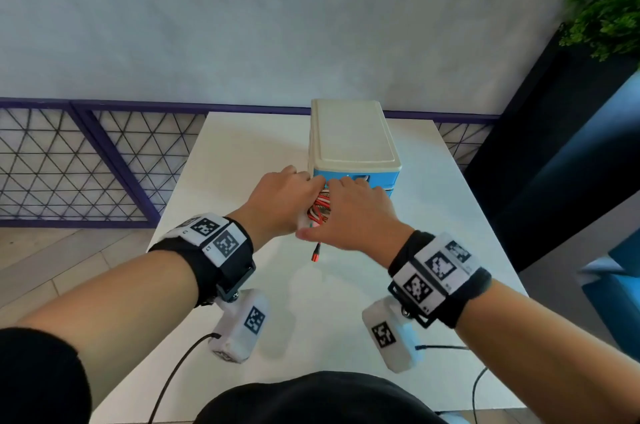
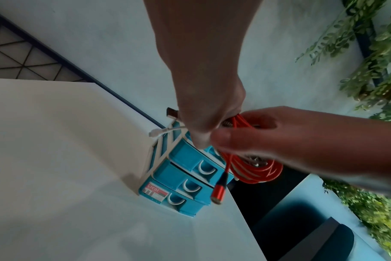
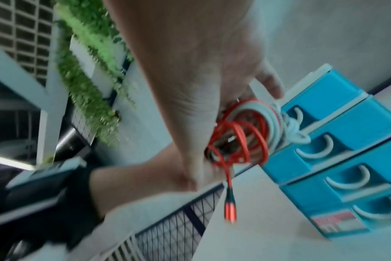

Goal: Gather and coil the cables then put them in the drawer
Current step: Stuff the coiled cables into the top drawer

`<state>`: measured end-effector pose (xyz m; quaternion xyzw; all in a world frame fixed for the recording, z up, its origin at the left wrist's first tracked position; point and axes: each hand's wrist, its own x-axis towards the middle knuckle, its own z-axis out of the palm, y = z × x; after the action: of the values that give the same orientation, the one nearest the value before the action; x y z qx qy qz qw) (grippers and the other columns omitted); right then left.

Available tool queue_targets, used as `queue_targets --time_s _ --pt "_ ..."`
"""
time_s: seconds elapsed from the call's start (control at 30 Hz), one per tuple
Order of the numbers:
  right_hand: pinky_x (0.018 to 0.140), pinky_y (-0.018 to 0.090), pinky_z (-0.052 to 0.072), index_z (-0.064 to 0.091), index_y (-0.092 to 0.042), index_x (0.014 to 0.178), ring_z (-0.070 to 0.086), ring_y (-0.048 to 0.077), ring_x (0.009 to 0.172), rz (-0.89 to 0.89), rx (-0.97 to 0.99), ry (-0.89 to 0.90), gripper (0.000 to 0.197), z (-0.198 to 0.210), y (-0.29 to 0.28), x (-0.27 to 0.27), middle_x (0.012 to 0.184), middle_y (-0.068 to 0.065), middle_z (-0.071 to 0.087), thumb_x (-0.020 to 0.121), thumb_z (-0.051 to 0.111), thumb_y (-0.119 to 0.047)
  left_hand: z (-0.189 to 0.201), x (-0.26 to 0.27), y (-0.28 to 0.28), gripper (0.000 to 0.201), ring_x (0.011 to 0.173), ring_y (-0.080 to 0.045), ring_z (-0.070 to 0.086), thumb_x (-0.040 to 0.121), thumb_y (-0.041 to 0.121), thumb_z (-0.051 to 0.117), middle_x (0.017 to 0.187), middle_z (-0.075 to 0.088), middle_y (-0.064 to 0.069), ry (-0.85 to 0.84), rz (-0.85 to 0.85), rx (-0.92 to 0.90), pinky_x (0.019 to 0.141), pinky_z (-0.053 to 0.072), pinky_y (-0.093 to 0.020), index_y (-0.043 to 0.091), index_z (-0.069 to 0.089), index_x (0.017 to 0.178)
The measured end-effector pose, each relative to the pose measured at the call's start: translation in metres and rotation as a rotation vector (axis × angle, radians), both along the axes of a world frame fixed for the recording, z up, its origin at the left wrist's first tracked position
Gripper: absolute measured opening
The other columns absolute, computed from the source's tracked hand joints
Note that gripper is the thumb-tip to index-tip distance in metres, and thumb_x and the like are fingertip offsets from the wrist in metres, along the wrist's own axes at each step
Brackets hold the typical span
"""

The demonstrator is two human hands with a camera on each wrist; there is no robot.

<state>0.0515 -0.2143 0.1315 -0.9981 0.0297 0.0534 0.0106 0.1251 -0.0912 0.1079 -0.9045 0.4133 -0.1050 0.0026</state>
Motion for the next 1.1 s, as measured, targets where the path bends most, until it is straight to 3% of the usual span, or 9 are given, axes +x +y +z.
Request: queue_targets --time_s 0.1,0.2,0.3,0.5,0.57,0.67,0.77,0.9,1.1 --pt "0.099 0.045 0.037 0.042 -0.013 0.125 0.05 0.027 0.115 -0.006 -0.123 -0.118 0.086 -0.015 0.007 -0.008 0.12 0.004 0.054 0.067 0.061 -0.074 -0.002 0.0 0.003 0.031 0.077 -0.024 0.054 0.078 0.039 0.06 0.086 0.064 0.0 0.049 -0.008 -0.025 0.055 0.041 -0.03 0.021 0.053 0.103" --pt "0.098 0.048 0.04 0.048 -0.014 0.119 0.058 0.029 0.106 0.015 -0.141 -0.226 0.061 -0.026 -0.002 -0.01 0.109 0.004 0.061 0.073 0.07 -0.047 -0.003 -0.007 0.005 0.03 0.083 -0.022 0.06 0.078 0.039 0.057 0.09 0.065 0.003 0.187 -0.032 -0.07 0.058 0.038 -0.029 0.025 0.053 0.105" --pt "0.084 0.039 0.045 0.05 -0.014 0.12 0.062 0.03 0.101 0.065 0.007 -0.143 0.041 -0.023 -0.011 -0.009 0.109 0.005 0.065 0.084 0.062 -0.029 -0.006 -0.015 0.002 0.028 0.083 -0.021 0.061 0.075 0.032 0.06 0.093 0.067 0.005 0.283 -0.039 -0.156 0.061 0.036 -0.027 0.028 0.054 0.102" --pt "0.068 0.033 0.041 0.054 -0.014 0.116 0.064 0.031 0.096 0.079 0.043 -0.088 0.032 -0.022 -0.032 -0.002 0.107 0.007 0.066 0.086 0.059 -0.025 -0.005 -0.014 -0.013 0.022 0.084 -0.017 0.055 0.076 0.032 0.063 0.088 0.058 0.008 0.378 -0.021 -0.192 0.063 0.035 -0.028 0.031 0.045 0.087" --pt "0.068 0.033 0.04 0.054 -0.015 0.114 0.064 0.031 0.094 0.057 0.044 -0.068 0.031 -0.02 -0.043 0.0 0.106 0.007 0.067 0.085 0.059 -0.026 -0.003 -0.01 -0.019 0.028 0.091 -0.014 0.052 0.074 0.042 0.064 0.093 0.057 0.01 0.41 -0.08 -0.175 0.077 0.034 -0.027 0.03 0.048 0.094" --pt "0.072 0.034 0.045 0.054 -0.015 0.116 0.064 0.031 0.095 0.024 0.046 -0.047 0.035 -0.016 -0.063 0.004 0.107 0.006 0.067 0.084 0.059 -0.027 0.004 0.001 -0.02 0.057 0.111 -0.011 0.044 0.078 0.056 0.053 0.121 0.055 0.008 0.57 -0.121 -0.297 0.101 0.028 -0.033 0.03 0.044 0.128" --pt "0.075 0.035 0.05 0.05 -0.018 0.124 0.064 0.029 0.094 0.038 0.035 -0.01 0.044 -0.015 -0.074 0.007 0.109 0.005 0.066 0.082 0.059 -0.028 0.012 0.019 -0.018 0.038 0.117 -0.01 0.041 0.094 0.033 0.046 0.126 0.05 0.004 0.611 -0.075 -0.466 0.099 0.035 -0.028 0.021 0.049 0.129" --pt "0.072 0.034 0.049 0.045 -0.02 0.134 0.063 0.029 0.096 0.056 0.035 0.01 0.056 -0.017 -0.078 0.015 0.111 0.004 0.066 0.081 0.06 -0.028 0.014 0.037 -0.027 0.032 0.125 -0.013 0.044 0.098 0.016 0.037 0.133 0.05 0.001 0.509 -0.05 -0.369 0.106 0.034 -0.029 0.014 0.054 0.125" --pt "0.069 0.031 0.046 0.05 -0.02 0.124 0.062 0.026 0.096 0.057 0.081 0.037 0.047 -0.017 -0.083 0.026 0.111 0.003 0.065 0.08 0.061 -0.029 0.011 0.039 -0.036 0.032 0.115 -0.017 0.053 0.098 0.009 0.036 0.126 0.058 -0.002 0.481 -0.014 -0.292 0.093 0.04 -0.027 0.015 0.058 0.121"
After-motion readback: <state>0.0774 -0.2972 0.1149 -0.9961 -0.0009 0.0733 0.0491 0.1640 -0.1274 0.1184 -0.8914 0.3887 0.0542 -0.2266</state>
